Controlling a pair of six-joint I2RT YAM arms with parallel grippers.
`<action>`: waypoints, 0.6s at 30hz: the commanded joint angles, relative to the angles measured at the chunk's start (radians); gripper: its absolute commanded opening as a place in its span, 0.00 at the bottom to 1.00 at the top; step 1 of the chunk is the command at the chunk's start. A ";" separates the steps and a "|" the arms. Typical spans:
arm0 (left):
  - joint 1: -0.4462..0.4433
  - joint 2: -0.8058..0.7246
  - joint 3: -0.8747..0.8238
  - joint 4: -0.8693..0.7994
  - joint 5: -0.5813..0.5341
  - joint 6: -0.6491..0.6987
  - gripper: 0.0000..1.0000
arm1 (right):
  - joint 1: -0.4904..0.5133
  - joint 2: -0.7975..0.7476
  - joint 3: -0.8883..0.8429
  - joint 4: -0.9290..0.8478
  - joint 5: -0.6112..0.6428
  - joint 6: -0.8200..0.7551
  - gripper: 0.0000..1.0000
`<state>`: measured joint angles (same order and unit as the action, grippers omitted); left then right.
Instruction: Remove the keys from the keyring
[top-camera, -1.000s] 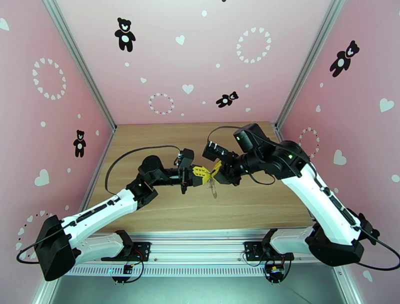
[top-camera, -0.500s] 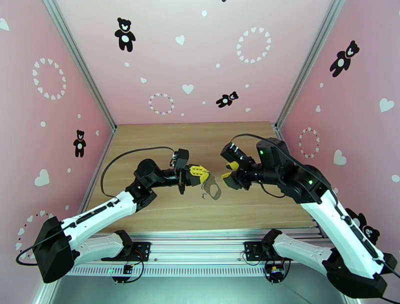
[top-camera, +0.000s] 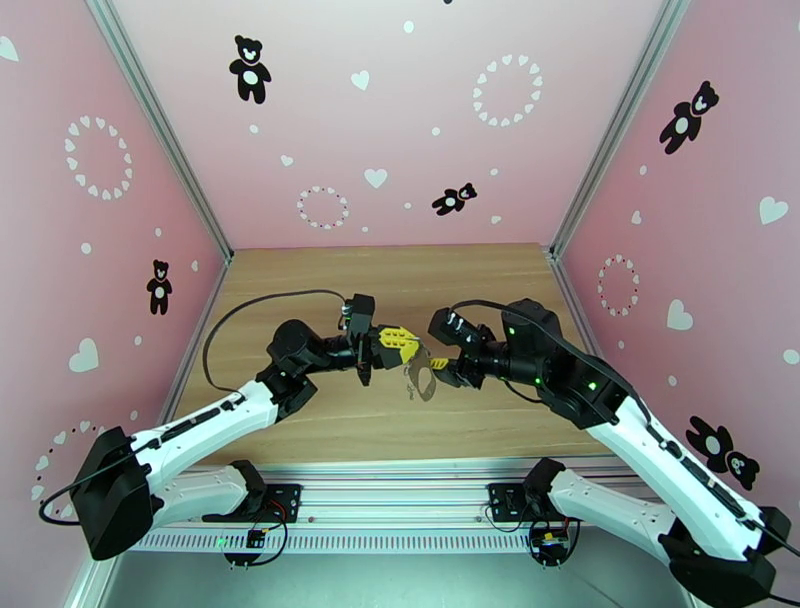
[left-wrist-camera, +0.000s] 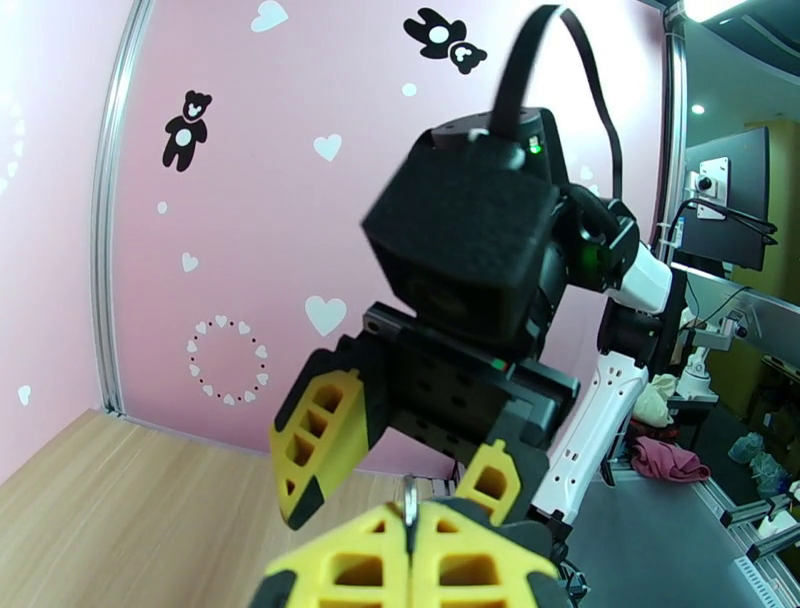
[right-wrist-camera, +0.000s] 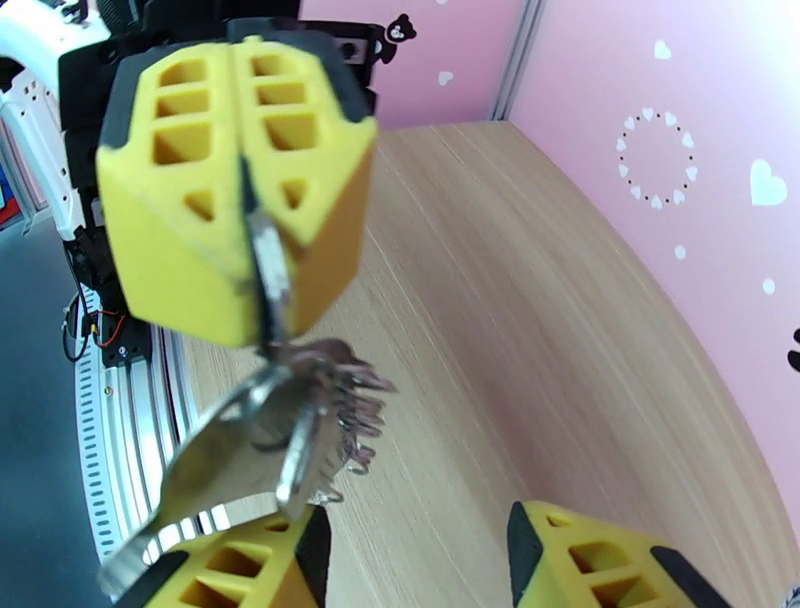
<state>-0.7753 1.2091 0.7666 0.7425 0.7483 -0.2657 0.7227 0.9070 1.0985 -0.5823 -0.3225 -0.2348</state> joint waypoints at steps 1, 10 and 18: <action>-0.005 0.015 0.007 0.058 -0.004 -0.018 0.00 | 0.009 -0.042 -0.035 0.124 -0.027 -0.019 0.52; -0.010 0.026 0.006 0.071 0.000 -0.026 0.00 | 0.012 -0.067 -0.064 0.179 0.001 -0.020 0.49; -0.016 0.039 0.017 0.064 0.016 -0.029 0.00 | 0.014 -0.060 -0.048 0.193 0.010 -0.028 0.45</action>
<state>-0.7826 1.2366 0.7666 0.7780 0.7490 -0.2840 0.7319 0.8497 1.0481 -0.4225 -0.3264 -0.2508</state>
